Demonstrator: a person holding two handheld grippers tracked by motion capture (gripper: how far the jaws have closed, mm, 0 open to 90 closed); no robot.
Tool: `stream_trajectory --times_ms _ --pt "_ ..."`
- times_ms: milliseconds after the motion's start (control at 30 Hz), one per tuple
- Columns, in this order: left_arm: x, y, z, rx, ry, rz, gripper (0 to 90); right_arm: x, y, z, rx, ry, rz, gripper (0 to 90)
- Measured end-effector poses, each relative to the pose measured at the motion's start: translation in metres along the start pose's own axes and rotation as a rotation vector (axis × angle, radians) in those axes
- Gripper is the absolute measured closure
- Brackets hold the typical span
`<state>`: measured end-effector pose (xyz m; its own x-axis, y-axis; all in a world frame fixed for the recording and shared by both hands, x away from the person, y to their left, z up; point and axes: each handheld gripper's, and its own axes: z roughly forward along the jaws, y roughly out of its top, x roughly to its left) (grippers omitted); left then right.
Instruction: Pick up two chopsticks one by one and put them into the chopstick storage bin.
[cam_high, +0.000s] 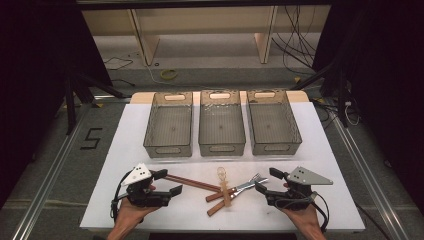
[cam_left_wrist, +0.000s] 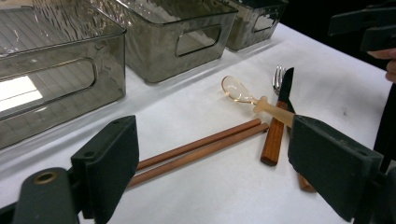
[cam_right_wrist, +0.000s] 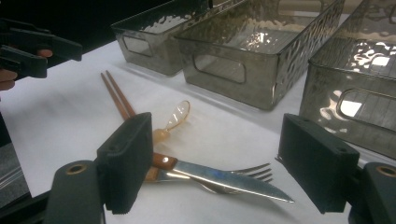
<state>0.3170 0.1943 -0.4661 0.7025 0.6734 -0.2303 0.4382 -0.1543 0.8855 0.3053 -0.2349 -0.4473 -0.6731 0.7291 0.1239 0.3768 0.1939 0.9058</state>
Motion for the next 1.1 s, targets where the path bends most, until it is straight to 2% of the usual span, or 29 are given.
stream_trajectory --times_ms 100,133,233,500,633,767,867,1000,1100 --pt "-0.001 0.002 0.001 0.023 0.000 0.021 16.1 0.000 0.000 0.000 0.002 0.007 0.000 27.3" --pt "-0.001 0.005 0.002 0.047 -0.002 0.035 16.1 0.000 0.000 0.000 0.001 0.008 0.001 27.3" --pt "-0.001 0.007 0.003 0.071 -0.011 0.046 16.2 0.000 0.000 0.000 0.002 0.009 0.003 27.3" --pt "0.002 0.022 0.008 0.153 0.005 0.104 18.2 -0.001 0.001 0.002 0.014 0.020 0.004 27.4" --pt "0.007 0.034 0.013 0.230 0.000 0.161 21.0 -0.001 0.001 0.002 0.017 0.028 0.005 27.4" --pt "0.013 0.044 0.020 0.301 0.008 0.200 22.9 -0.002 0.001 0.002 0.020 0.030 0.004 27.4" --pt "0.016 0.051 0.027 0.377 0.014 0.250 26.5 -0.002 0.001 0.002 0.024 0.034 0.004 27.4" --pt "0.020 0.056 0.036 0.465 0.003 0.270 30.2 -0.003 0.001 0.003 0.029 0.040 0.004 27.4" --pt "0.025 0.057 0.041 0.498 -0.013 0.271 33.2 -0.003 0.001 0.005 0.037 0.045 0.006 27.4"
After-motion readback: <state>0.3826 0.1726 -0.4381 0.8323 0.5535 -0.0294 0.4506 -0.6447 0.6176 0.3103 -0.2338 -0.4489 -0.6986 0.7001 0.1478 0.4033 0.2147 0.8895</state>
